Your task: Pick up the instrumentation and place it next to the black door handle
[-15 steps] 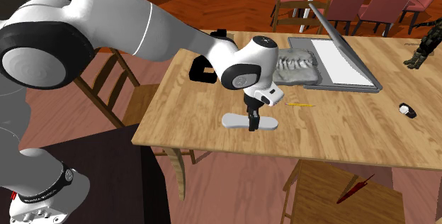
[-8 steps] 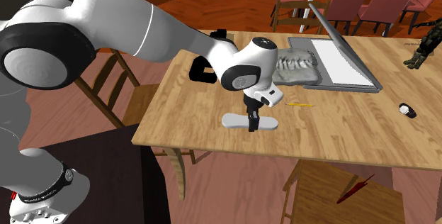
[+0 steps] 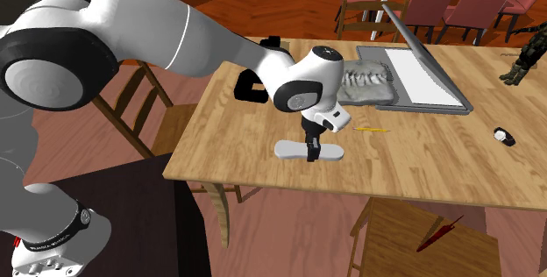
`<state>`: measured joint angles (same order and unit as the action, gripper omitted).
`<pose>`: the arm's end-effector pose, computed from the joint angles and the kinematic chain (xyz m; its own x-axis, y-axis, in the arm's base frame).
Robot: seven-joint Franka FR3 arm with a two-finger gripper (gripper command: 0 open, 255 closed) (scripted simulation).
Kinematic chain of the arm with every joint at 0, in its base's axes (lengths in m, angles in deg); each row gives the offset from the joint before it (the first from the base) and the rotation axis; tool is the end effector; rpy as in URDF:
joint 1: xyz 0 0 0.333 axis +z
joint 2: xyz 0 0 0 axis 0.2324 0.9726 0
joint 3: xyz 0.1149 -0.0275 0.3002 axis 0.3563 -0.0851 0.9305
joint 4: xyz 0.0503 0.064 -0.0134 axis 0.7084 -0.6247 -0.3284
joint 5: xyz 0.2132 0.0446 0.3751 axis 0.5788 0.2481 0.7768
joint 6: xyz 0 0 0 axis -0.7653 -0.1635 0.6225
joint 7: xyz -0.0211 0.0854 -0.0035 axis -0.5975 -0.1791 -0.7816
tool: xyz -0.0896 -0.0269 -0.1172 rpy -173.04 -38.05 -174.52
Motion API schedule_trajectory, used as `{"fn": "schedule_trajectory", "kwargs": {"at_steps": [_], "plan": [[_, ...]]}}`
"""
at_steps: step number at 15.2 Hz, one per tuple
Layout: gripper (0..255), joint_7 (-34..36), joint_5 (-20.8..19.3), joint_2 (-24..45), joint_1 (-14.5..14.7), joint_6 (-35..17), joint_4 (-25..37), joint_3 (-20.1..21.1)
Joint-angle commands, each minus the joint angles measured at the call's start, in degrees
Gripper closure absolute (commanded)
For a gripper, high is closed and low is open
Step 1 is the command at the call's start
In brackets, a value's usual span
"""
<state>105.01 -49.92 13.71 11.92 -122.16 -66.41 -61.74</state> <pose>0.7328 0.0034 0.2129 0.9392 -0.3432 -0.0084 -0.3433 -0.9391 -0.0173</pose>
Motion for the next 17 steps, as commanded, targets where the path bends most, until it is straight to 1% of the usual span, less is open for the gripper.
{"fn": "schedule_trajectory", "kwargs": {"at_steps": [1,3,17], "plan": [[255,-0.01,0.0,0.0,0.0,-0.01,0.0,0.0],[255,0.01,0.01,-0.41,0.01,0.52,0.12,0.01],[255,0.06,0.12,-5.3,-0.05,8.82,3.53,0.1]]}}
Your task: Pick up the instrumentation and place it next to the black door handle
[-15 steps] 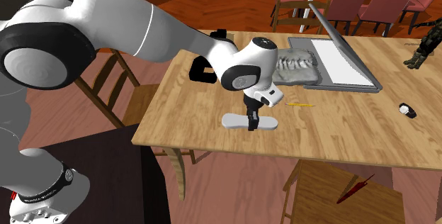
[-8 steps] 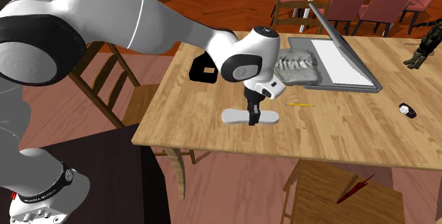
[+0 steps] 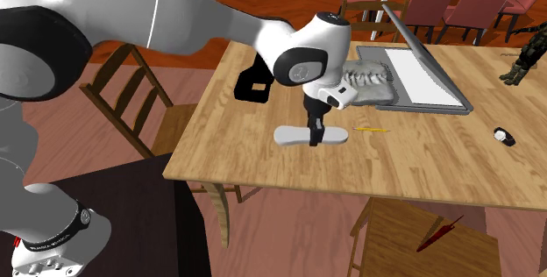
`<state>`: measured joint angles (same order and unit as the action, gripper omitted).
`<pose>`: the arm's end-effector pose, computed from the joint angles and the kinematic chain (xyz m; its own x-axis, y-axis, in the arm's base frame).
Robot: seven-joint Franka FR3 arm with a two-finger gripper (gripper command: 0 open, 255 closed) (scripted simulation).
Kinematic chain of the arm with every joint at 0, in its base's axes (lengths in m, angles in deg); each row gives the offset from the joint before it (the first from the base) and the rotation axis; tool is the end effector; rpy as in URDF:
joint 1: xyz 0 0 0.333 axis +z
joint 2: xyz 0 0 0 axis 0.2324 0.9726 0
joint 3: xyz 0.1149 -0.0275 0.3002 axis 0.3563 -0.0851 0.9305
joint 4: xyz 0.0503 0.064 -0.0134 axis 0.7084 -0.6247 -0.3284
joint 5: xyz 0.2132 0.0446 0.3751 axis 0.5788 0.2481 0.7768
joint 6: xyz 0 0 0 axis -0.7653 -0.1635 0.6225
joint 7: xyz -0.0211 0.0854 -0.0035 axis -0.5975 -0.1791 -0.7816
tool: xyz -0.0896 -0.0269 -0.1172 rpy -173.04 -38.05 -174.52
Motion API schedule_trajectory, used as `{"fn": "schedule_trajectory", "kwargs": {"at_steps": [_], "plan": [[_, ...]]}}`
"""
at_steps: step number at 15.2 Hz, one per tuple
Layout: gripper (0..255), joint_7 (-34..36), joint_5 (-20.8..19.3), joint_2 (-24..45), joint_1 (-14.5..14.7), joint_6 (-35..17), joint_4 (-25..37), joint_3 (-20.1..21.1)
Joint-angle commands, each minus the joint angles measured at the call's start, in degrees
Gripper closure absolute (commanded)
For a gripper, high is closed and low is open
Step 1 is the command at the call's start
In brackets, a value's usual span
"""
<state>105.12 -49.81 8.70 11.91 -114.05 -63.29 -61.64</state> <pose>0.7354 0.0041 0.2915 0.9392 -0.3431 -0.0081 -0.3432 -0.9391 -0.0173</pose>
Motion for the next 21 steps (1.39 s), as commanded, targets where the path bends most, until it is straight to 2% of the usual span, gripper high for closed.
{"fn": "schedule_trajectory", "kwargs": {"at_steps": [1,8,14,21], "plan": [[255,-0.05,0.02,-0.57,-0.04,1.34,0.77,0.0],[255,-0.01,0.06,-2.2,-0.05,5.88,3.68,0.03],[255,6.18,-0.36,-9.34,4.22,2.01,-7.23,1.78],[255,14.17,-0.76,-15.22,9.26,-0.78,-15.81,4.5]]}}
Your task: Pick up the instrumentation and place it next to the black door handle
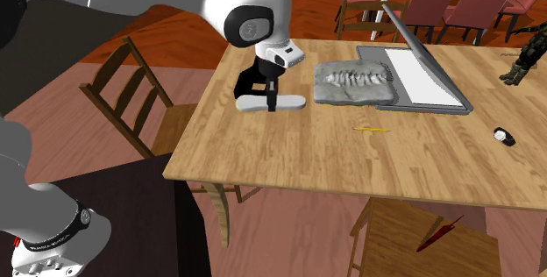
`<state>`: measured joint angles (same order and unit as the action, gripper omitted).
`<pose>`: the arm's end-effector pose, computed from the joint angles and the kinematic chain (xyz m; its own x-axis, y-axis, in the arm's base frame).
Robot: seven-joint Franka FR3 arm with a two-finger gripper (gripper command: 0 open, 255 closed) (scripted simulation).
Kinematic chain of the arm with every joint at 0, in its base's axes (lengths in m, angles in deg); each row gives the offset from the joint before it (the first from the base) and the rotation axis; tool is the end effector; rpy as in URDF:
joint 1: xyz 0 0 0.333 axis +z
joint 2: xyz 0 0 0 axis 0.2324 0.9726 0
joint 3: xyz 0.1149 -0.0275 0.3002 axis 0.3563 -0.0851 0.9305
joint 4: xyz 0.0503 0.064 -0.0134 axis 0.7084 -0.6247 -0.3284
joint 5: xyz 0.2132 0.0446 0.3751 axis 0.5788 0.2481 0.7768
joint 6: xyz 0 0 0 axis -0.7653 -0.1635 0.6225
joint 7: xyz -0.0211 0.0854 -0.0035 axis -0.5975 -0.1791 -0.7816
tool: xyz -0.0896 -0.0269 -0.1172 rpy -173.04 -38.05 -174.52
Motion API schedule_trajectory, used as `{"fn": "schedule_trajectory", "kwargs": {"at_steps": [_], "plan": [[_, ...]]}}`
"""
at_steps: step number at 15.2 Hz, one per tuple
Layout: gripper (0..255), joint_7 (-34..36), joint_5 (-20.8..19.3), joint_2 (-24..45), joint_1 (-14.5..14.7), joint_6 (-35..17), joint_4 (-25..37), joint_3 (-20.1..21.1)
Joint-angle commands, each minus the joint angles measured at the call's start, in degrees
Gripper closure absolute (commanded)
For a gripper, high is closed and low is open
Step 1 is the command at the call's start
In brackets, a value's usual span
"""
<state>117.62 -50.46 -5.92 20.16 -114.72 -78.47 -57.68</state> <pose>0.6513 0.1436 0.3395 0.9397 -0.3418 -0.0091 -0.3419 -0.9396 -0.0170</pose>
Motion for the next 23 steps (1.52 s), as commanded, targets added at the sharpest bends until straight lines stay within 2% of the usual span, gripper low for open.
{"fn": "schedule_trajectory", "kwargs": {"at_steps": [1,6,23], "plan": [[255,2.87,-0.16,-1.24,1.73,-0.4,-1.55,0.98],[255,8.87,-0.4,-3.69,5.28,-1.45,-5.0,3.28],[255,9.59,-1.72,2.71,5.64,-12.9,-10.13,2.86]]}}
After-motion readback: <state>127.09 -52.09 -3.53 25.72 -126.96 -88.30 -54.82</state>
